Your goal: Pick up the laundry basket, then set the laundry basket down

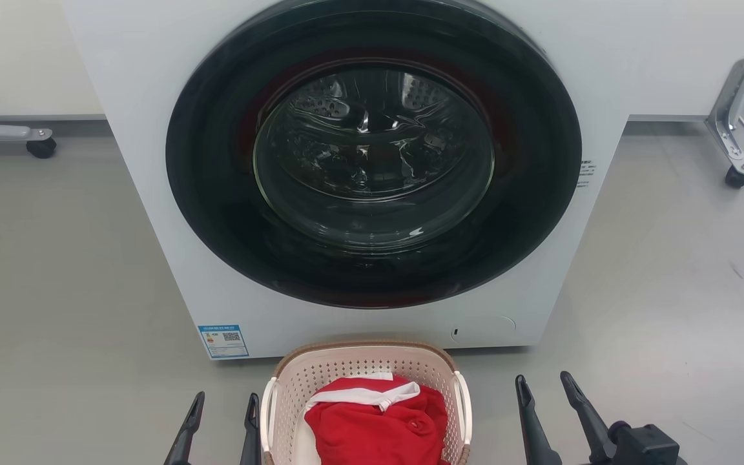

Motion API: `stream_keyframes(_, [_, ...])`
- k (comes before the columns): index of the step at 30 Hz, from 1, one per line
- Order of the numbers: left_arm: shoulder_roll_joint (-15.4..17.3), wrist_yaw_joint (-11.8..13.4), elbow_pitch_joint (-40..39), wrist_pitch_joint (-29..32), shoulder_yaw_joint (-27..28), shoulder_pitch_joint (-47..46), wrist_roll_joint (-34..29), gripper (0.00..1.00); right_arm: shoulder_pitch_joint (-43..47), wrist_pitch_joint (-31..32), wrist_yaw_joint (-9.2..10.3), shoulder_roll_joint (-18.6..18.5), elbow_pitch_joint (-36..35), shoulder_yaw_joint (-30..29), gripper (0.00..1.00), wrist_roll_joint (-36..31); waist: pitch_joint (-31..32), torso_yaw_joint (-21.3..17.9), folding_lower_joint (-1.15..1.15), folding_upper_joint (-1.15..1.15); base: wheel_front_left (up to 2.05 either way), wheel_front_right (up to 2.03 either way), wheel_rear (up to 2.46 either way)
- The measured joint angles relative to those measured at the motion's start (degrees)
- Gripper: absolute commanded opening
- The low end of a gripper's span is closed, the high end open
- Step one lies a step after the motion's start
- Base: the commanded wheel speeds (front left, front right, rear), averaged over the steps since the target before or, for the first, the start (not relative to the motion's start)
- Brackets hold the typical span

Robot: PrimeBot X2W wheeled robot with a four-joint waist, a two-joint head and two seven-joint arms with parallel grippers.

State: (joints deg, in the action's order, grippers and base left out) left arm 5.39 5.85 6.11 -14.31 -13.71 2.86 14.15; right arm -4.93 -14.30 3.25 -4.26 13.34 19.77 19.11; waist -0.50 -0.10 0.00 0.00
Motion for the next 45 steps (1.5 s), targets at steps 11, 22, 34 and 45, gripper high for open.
stream_keyframes(11, [0.0, -0.4, -0.2, 0.0, 0.2, 0.3, 0.0, 1.0, 1.0, 0.0, -0.74, 0.3, -0.1, -0.3, 1.0, -0.5, 0.2, 0.0, 0.0, 0.0, 0.0, 0.0, 0.0])
stream_keyframes(22, [-0.1, -0.4, -1.3, 0.0, 0.6, 1.1, -0.1, 1.0, 1.5, 0.0, -1.23, 0.4, -1.4, -1.0, 1.0, -1.1, -1.3, 0.0, 0.0, 0.0, 0.0, 0.0, 0.0])
stream_keyframes(34, [-0.2, -1.5, -1.4, 0.0, 2.0, -2.8, 0.1, 1.0, -1.2, -0.2, -1.88, 0.5, -2.1, -4.1, 1.0, -0.9, -7.7, 0.3, 0.0, 0.0, 0.0, 0.0, 0.0])
stream_keyframes(45, [-0.5, -2.3, 3.7, -0.2, 2.5, -10.8, 0.5, 1.0, -8.9, -0.2, -3.08, -0.3, 0.3, -5.2, 1.0, -1.0, -15.4, 0.5, 0.01, 0.0, 0.0, 0.0, 0.0])
